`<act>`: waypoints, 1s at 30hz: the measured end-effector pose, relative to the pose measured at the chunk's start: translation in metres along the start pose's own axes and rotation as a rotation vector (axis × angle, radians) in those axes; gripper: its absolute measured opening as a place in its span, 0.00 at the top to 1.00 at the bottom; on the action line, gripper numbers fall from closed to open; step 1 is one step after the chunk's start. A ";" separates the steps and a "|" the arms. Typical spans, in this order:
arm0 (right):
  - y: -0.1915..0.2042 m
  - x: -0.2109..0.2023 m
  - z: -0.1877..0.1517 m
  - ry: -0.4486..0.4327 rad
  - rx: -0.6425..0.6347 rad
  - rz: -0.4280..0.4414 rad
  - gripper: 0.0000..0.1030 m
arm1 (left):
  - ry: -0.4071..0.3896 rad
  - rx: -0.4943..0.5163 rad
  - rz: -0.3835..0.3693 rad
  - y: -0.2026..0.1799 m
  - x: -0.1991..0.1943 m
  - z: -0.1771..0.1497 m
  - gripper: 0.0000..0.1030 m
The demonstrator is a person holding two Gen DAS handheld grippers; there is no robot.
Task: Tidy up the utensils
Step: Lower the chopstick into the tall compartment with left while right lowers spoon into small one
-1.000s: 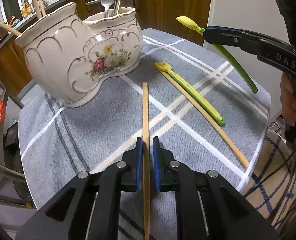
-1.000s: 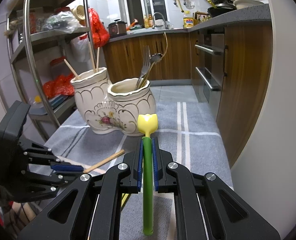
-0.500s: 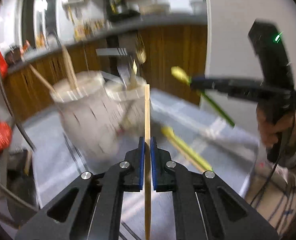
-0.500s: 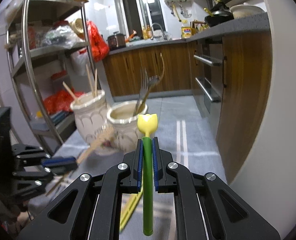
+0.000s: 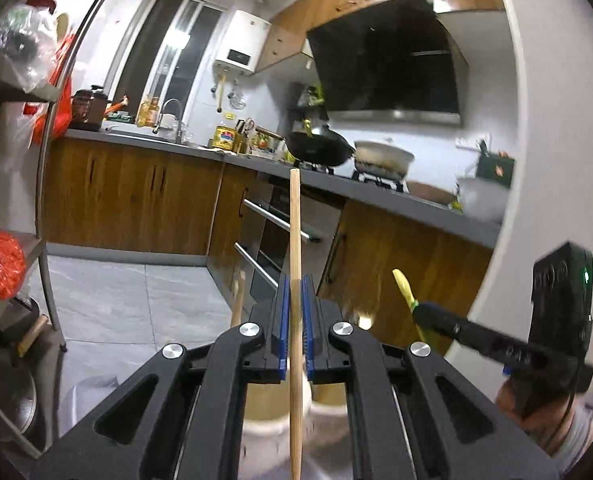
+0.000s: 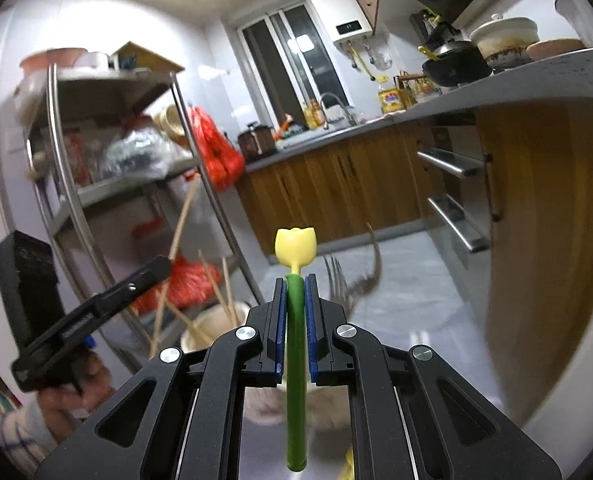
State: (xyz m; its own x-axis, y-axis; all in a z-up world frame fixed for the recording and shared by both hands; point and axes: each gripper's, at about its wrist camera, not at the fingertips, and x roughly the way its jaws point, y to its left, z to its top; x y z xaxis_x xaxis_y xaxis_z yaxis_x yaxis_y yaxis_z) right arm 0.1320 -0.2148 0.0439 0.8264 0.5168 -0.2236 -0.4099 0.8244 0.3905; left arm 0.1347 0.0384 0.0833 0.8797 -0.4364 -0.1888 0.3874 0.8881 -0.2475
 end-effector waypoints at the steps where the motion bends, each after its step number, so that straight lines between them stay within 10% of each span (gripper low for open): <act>1: -0.001 0.002 0.003 -0.007 0.008 0.011 0.90 | -0.004 -0.011 -0.003 0.001 0.005 0.004 0.95; 14: -0.006 0.055 -0.005 -0.077 0.021 -0.001 0.90 | -0.094 0.145 0.172 -0.019 0.039 0.001 0.95; 30: 0.001 0.074 -0.032 -0.084 -0.176 -0.119 0.90 | -0.063 0.314 0.191 -0.028 0.042 -0.037 0.94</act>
State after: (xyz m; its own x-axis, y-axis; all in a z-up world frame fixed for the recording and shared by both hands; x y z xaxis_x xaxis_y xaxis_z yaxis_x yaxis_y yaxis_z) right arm 0.1804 -0.1680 -0.0010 0.8992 0.3986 -0.1804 -0.3626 0.9096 0.2026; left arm 0.1507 -0.0100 0.0476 0.9559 -0.2571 -0.1418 0.2714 0.9580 0.0925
